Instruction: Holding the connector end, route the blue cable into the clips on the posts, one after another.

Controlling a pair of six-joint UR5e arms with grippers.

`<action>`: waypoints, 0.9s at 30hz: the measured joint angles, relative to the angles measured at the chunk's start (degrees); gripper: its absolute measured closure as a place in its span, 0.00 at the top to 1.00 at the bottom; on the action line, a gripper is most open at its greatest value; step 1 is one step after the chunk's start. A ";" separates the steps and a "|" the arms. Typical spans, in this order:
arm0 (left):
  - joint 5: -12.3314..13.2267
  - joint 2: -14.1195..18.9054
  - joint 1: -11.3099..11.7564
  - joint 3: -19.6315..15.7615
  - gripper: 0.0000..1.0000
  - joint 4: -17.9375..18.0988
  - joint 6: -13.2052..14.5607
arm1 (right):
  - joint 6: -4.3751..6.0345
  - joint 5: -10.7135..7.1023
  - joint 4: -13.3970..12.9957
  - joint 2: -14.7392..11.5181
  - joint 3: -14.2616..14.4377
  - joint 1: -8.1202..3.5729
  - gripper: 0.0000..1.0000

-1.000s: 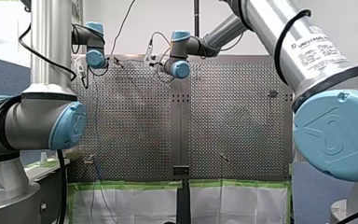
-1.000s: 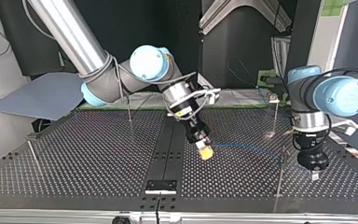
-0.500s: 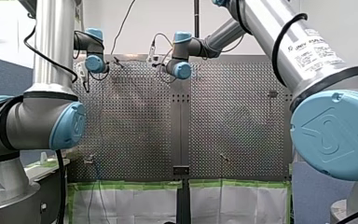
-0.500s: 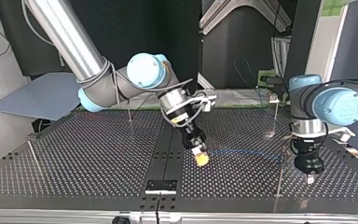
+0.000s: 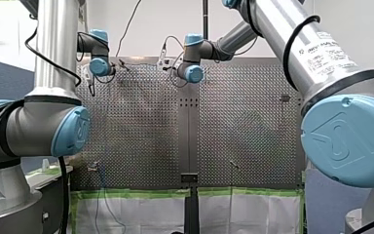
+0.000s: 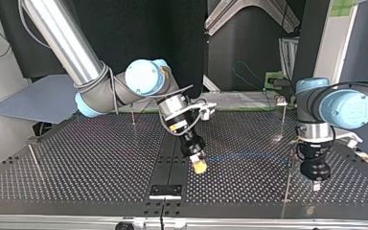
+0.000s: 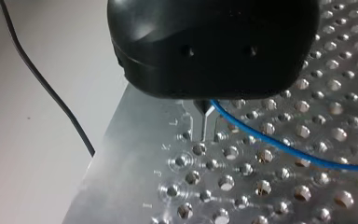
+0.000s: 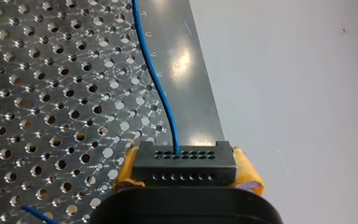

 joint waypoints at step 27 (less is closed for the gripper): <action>-6.56 1.28 -1.62 -0.05 1.00 -12.18 3.16 | -0.44 -0.19 1.86 0.00 -0.06 -0.14 0.00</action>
